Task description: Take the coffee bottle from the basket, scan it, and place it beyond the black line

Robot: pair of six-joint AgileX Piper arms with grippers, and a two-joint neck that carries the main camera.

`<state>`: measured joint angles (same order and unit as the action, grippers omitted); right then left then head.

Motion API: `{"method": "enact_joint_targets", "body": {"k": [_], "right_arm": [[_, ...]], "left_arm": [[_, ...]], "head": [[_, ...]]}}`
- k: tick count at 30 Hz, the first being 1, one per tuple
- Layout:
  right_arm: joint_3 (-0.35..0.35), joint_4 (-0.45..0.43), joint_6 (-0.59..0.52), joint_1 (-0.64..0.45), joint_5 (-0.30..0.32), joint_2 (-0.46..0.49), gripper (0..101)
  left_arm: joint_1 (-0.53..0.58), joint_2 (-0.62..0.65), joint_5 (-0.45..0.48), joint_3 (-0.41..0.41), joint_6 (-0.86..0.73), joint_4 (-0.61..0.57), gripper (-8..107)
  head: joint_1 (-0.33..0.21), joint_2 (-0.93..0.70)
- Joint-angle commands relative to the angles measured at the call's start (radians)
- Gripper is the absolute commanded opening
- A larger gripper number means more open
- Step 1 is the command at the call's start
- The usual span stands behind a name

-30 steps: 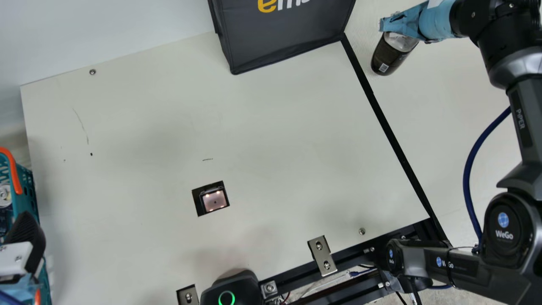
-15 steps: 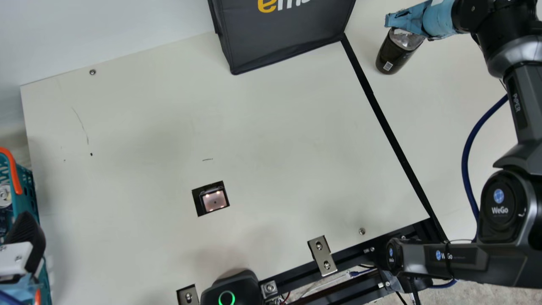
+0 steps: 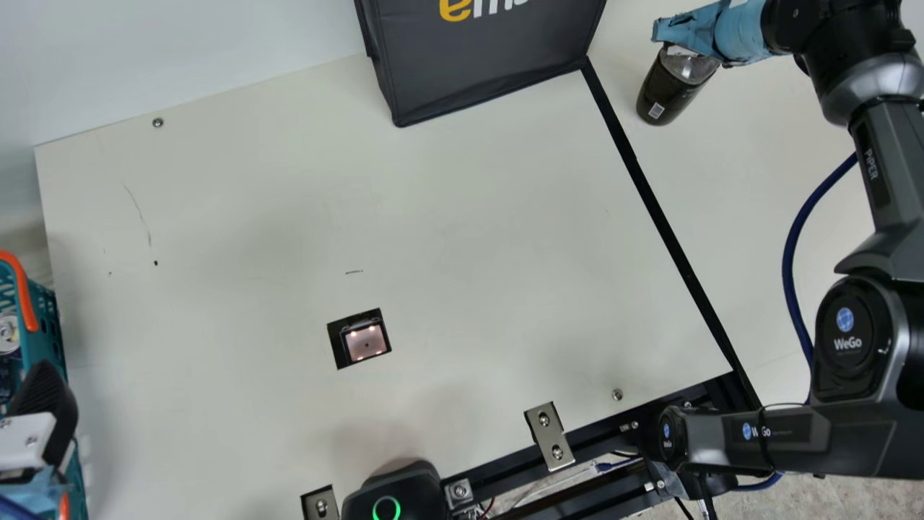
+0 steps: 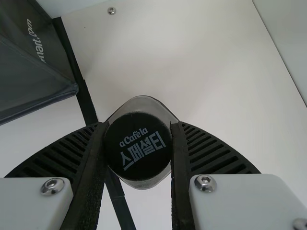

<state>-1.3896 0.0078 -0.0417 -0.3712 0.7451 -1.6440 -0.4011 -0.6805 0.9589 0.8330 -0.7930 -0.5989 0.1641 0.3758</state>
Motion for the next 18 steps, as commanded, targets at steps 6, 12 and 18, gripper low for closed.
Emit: {"method": "enact_joint_targets", "body": {"k": [6,12,18], "right_arm": [[0.002,0.004,0.005,0.002,-0.005,0.001,60],[0.005,0.004,0.008,0.002,-0.008,0.002,80],[0.001,0.003,0.010,0.003,-0.006,0.006,91]], "left_arm": [[0.000,0.000,0.000,0.000,0.000,0.000,90],[0.000,0.000,0.000,0.000,0.000,0.000,90],[0.000,0.000,0.000,0.000,0.000,0.000,90]], "head": [[-0.026,0.001],[-0.026,0.001],[-0.026,0.001]]}}
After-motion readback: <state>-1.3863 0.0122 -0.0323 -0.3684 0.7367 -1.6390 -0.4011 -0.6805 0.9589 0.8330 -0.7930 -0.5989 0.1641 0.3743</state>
